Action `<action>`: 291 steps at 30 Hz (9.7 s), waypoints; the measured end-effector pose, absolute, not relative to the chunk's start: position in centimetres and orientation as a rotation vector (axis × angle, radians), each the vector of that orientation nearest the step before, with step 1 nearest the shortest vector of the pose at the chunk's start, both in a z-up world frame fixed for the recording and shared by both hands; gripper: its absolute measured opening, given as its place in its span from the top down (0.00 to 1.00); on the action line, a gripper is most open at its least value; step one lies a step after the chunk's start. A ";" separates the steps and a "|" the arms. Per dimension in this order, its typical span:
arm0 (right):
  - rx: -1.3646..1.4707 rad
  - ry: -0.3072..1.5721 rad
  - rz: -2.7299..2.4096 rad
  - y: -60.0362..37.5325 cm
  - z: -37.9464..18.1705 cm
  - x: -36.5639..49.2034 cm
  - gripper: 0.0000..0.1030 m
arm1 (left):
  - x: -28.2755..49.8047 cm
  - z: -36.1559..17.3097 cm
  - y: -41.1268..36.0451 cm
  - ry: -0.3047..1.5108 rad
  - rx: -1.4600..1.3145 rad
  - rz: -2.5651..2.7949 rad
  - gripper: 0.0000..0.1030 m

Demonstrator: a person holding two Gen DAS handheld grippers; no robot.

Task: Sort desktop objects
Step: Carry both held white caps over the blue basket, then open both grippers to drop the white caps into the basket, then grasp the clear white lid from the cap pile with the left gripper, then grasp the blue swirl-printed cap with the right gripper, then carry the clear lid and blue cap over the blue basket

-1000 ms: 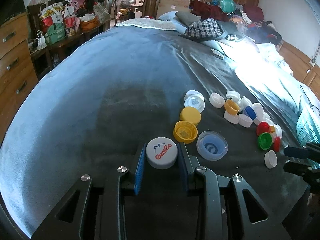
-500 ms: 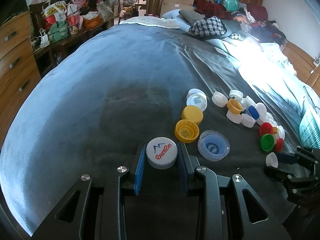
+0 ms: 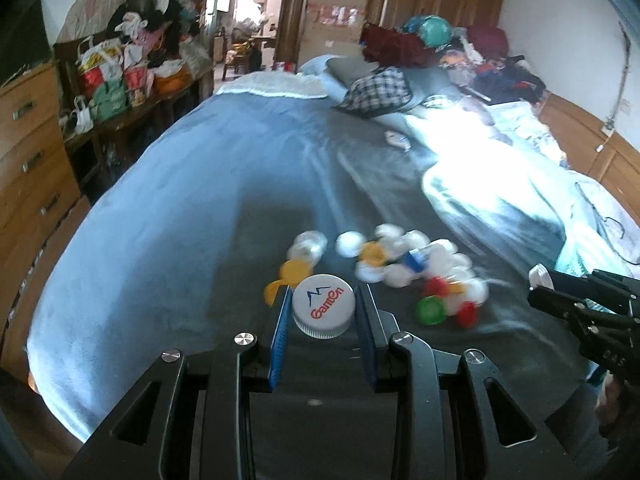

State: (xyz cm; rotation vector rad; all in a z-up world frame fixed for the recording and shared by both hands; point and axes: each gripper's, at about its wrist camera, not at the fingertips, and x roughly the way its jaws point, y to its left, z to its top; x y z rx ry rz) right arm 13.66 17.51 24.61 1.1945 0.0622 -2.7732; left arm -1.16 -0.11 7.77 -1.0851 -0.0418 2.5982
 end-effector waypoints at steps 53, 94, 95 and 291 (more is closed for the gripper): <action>1.140 -0.279 -3.313 44.7 35.9 30.3 0.69 | 7.9 21.5 37.6 0.266 -0.777 2.090 0.75; 1.292 -0.509 -3.227 50.6 32.2 32.0 0.69 | 8.6 16.9 45.8 0.420 -1.002 1.928 0.75; 1.292 -0.510 -3.227 50.7 32.2 32.1 0.69 | 8.5 16.8 45.8 0.421 -1.004 1.925 0.75; 1.100 -0.500 -3.304 47.1 33.3 33.8 0.68 | 9.0 16.7 40.5 0.485 -0.862 2.145 0.67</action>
